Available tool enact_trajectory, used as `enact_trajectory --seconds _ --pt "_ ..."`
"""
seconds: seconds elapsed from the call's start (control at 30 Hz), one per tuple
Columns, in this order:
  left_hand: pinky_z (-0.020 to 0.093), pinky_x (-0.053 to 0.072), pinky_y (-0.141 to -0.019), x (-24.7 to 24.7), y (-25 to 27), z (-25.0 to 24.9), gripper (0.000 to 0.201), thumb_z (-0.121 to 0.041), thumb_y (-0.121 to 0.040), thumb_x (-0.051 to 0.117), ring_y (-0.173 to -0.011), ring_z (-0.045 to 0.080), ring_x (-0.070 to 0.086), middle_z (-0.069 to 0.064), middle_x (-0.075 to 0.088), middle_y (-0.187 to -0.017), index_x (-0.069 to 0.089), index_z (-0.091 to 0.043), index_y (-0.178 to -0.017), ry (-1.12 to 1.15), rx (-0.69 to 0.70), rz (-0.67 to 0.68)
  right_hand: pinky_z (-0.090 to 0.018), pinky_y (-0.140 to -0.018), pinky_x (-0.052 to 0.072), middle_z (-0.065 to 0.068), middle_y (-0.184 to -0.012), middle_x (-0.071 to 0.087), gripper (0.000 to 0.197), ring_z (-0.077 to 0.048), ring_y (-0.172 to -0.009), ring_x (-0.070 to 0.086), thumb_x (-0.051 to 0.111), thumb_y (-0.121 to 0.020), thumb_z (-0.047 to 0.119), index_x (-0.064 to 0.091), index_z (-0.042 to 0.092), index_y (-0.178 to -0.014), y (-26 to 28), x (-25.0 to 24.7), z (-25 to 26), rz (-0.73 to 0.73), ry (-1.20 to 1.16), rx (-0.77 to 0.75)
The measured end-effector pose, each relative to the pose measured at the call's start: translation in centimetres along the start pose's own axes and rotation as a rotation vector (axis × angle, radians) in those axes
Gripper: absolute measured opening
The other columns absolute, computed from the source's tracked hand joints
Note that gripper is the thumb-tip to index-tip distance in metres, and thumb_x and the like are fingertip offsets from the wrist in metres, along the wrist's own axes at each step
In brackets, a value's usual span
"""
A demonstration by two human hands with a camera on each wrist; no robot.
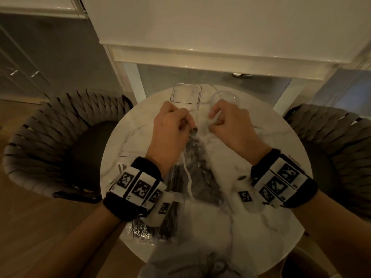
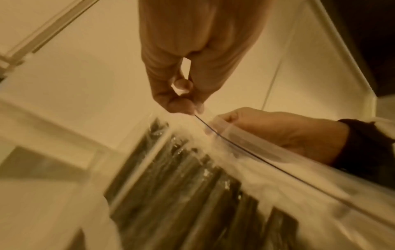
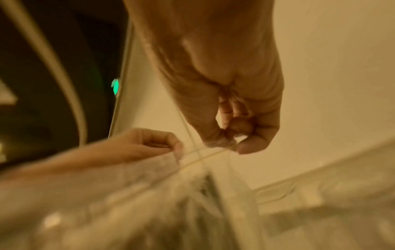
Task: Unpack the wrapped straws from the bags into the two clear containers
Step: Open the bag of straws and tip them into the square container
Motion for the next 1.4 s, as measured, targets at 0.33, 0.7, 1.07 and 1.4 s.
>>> enact_trajectory --seconds 0.33,0.7,1.07,1.4 --pt "0.026 0.043 -0.062 0.2 0.2 0.2 0.053 0.006 -0.078 0.055 -0.087 0.019 0.054 0.001 0.038 -0.137 0.052 -0.013 -0.127 -0.261 0.048 0.193 -0.026 -0.062 0.041 -0.006 -0.091 0.059 0.050 -0.021 -0.077 0.058 0.072 -0.075 0.015 0.049 0.008 -0.119 0.5 3.7 -0.3 0.226 0.121 -0.037" --pt "0.024 0.052 -0.084 0.2 2.2 8.3 0.081 -0.008 -0.077 0.071 -0.121 0.024 0.038 0.000 0.019 -0.144 0.028 -0.023 -0.144 -0.006 -0.338 0.414 -0.016 -0.042 0.049 -0.007 -0.076 0.063 0.015 -0.014 -0.053 0.055 0.056 -0.085 0.004 0.065 0.015 -0.092 0.0 0.7 -4.3 0.281 0.200 0.156" --pt "0.033 0.058 -0.076 2.9 3.5 8.6 0.059 0.023 -0.078 0.040 -0.076 0.014 0.060 0.007 0.061 -0.085 0.052 -0.004 -0.129 0.936 -0.741 0.285 -0.021 -0.049 0.058 -0.015 -0.077 0.065 0.017 -0.010 -0.050 0.067 0.050 -0.091 -0.004 0.063 0.003 -0.098 1.5 0.0 -7.7 0.247 -0.227 0.292" --pt "0.046 0.045 -0.093 4.6 4.0 8.5 0.107 -0.044 -0.043 0.076 -0.109 0.030 0.047 -0.001 0.044 -0.127 0.019 -0.052 -0.133 0.216 -0.283 0.618 -0.032 -0.059 0.057 -0.012 -0.074 0.061 0.022 -0.020 -0.061 0.063 0.044 -0.092 -0.001 0.060 0.008 -0.081 3.2 3.4 -12.1 0.077 -0.520 0.582"
Point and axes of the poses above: each hand's wrist, its own y-axis away from the middle knuckle, its own x-axis out of the palm, z = x × y, the point moved 8 cm from there along -y, towards the middle knuckle
